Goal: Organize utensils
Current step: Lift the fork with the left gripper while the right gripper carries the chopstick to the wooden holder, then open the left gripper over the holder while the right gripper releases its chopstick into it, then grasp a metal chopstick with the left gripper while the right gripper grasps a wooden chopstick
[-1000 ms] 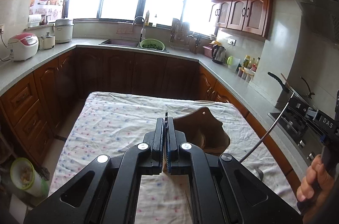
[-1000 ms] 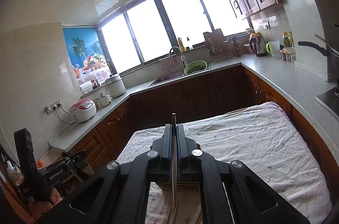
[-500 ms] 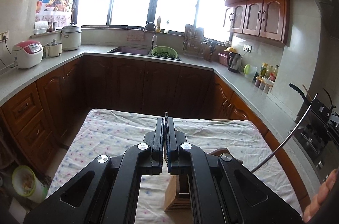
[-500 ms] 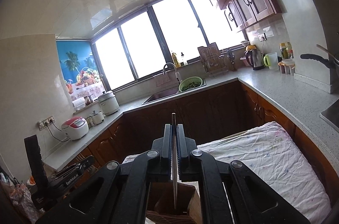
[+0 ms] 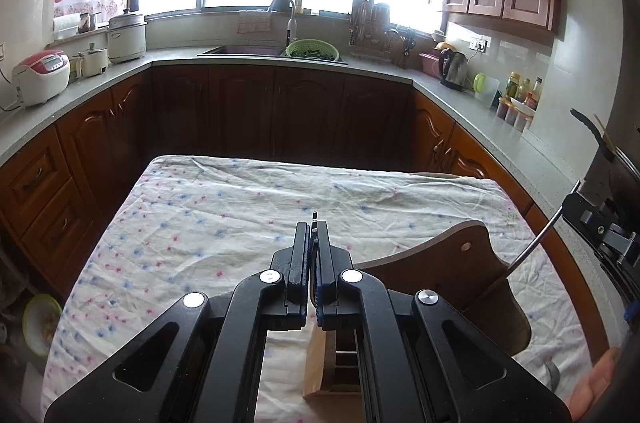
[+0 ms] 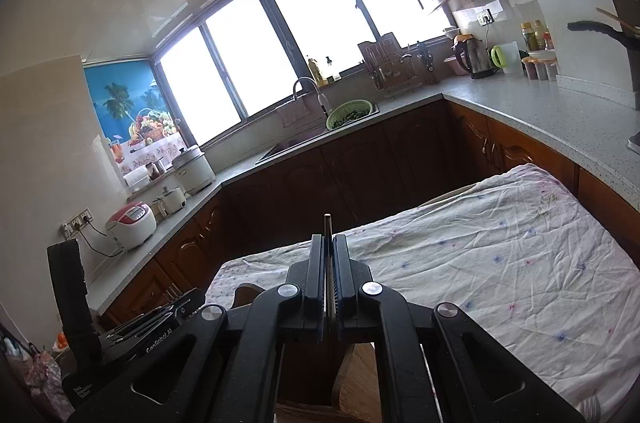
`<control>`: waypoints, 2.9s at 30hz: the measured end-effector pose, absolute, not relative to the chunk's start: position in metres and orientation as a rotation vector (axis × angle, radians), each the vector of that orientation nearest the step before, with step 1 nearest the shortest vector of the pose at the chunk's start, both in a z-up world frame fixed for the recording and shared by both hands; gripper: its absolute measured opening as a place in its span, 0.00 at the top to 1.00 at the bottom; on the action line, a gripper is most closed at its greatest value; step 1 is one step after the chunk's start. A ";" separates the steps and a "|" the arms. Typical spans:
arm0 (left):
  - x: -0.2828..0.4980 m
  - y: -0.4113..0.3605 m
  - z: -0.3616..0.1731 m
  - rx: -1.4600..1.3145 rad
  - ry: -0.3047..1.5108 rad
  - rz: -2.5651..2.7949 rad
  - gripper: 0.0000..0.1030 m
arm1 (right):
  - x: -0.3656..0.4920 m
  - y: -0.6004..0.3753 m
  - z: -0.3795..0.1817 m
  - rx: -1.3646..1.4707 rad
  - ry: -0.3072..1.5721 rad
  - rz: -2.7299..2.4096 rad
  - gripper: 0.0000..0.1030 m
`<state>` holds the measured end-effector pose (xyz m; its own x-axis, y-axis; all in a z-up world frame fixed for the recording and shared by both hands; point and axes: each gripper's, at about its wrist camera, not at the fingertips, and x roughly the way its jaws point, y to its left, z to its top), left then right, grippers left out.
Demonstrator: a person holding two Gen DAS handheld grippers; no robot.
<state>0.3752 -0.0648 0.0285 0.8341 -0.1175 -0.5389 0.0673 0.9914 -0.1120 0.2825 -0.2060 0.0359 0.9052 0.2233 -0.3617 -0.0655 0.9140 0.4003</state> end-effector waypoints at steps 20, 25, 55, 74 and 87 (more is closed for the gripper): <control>0.371 -0.082 0.028 -0.021 0.576 -0.119 0.88 | 0.292 -0.207 0.035 0.383 0.473 0.161 0.92; 0.368 -0.077 0.032 -0.031 0.568 -0.111 0.63 | 0.290 -0.207 0.034 0.380 0.477 0.157 0.92; 0.237 -0.007 0.030 -0.209 0.598 -0.112 0.05 | 0.171 -0.225 0.037 0.475 0.461 0.191 0.10; 0.173 -0.003 -0.015 -0.226 0.698 -0.129 0.05 | 0.093 -0.241 0.000 0.443 0.519 0.090 0.10; 0.170 -0.017 -0.025 -0.183 0.734 -0.146 0.05 | 0.079 -0.244 -0.013 0.428 0.543 0.048 0.10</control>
<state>0.1704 -0.0175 -0.0245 0.7338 -0.1959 -0.6505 0.0679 0.9739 -0.2167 0.0792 -0.2445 -0.0126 0.8572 0.1561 -0.4907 0.0673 0.9107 0.4074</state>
